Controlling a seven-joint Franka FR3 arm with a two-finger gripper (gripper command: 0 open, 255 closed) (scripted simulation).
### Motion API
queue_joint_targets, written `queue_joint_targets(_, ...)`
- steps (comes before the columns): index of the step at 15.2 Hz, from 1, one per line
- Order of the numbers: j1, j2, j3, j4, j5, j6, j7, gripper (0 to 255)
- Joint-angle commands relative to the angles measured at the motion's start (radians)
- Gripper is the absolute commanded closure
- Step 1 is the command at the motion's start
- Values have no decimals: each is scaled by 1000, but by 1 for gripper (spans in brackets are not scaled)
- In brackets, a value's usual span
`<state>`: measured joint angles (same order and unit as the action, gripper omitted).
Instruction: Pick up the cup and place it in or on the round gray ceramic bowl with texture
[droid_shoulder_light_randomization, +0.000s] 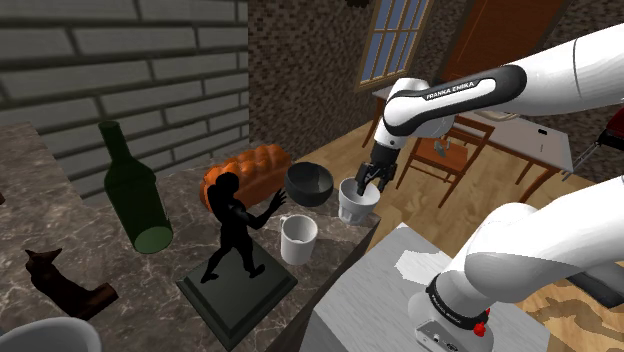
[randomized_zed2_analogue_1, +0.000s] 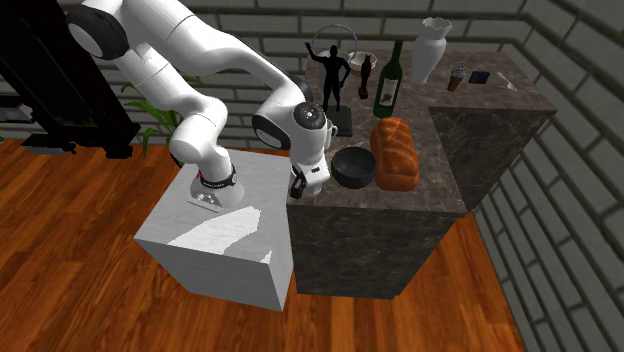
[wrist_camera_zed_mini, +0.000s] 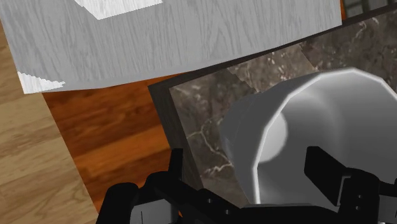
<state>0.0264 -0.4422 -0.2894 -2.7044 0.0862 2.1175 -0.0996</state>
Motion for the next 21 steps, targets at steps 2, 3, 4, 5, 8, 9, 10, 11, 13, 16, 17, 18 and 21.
queue_joint_targets(2, 0, 0, 0, -1, 0, 1, 0, 0)
queue_joint_targets(3, 0, 0, 0, -1, 0, 1, 0, 0)
queue_joint_targets(4, 0, 0, 0, -1, 0, 1, 0, 255)
queue_joint_targets(5, 0, 0, 0, -1, 0, 1, 0, 255)
queue_joint_targets(8, 0, 0, 0, -1, 0, 1, 0, 255)
queue_joint_targets(9, 0, 0, 0, -1, 0, 1, 0, 255)
queue_joint_targets(10, 0, 0, 0, 0, 0, 1, 0, 255)
queue_joint_targets(11, 0, 1, 0, -1, 0, 1, 0, 255)
queue_joint_targets(13, 0, 0, 0, -1, 0, 1, 0, 255)
queue_joint_targets(16, -4, -28, 6, 21, -6, -47, 13, 255)
queue_joint_targets(17, -5, -37, 8, 29, -8, -63, 17, 255)
queue_joint_targets(18, -6, -45, 10, 37, -10, -79, 20, 255)
queue_joint_targets(21, -8, -68, 16, 62, -14, -126, 31, 255)
